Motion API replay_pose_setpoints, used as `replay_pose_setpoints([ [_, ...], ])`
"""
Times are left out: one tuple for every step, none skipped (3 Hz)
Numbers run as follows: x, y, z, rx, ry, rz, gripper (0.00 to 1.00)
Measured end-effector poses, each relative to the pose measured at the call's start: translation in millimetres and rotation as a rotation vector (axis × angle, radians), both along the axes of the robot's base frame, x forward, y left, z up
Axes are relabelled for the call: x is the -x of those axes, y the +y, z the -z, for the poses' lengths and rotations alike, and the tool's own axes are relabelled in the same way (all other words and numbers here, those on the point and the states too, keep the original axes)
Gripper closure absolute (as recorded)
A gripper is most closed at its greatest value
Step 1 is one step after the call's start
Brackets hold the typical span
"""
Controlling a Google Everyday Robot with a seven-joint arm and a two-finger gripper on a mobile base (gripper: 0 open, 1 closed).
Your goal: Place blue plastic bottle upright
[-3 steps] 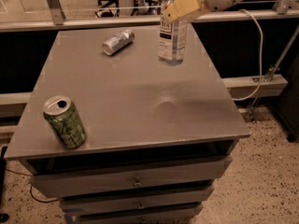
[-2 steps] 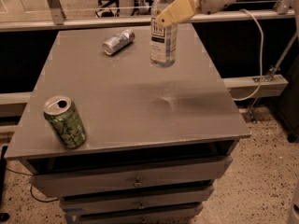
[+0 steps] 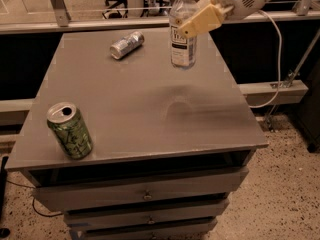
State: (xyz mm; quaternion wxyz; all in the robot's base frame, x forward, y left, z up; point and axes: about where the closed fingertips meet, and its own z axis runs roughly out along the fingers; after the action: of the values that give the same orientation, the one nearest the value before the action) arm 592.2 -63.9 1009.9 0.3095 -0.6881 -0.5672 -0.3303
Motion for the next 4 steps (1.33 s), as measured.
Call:
replay_pose_setpoints([
  [1.6, -17.9, 14.1, -0.040, -0.039, -0.004, 1.00],
  [-1.4, -45.4, 22.7, -0.089, -0.033, 0.037, 1.00],
  [-5.4, -62.4, 28.5, -0.092, -0.004, 0.090, 1.00],
  [-7.6, -72.2, 39.0, -0.073, 0.029, 0.122, 1.00],
])
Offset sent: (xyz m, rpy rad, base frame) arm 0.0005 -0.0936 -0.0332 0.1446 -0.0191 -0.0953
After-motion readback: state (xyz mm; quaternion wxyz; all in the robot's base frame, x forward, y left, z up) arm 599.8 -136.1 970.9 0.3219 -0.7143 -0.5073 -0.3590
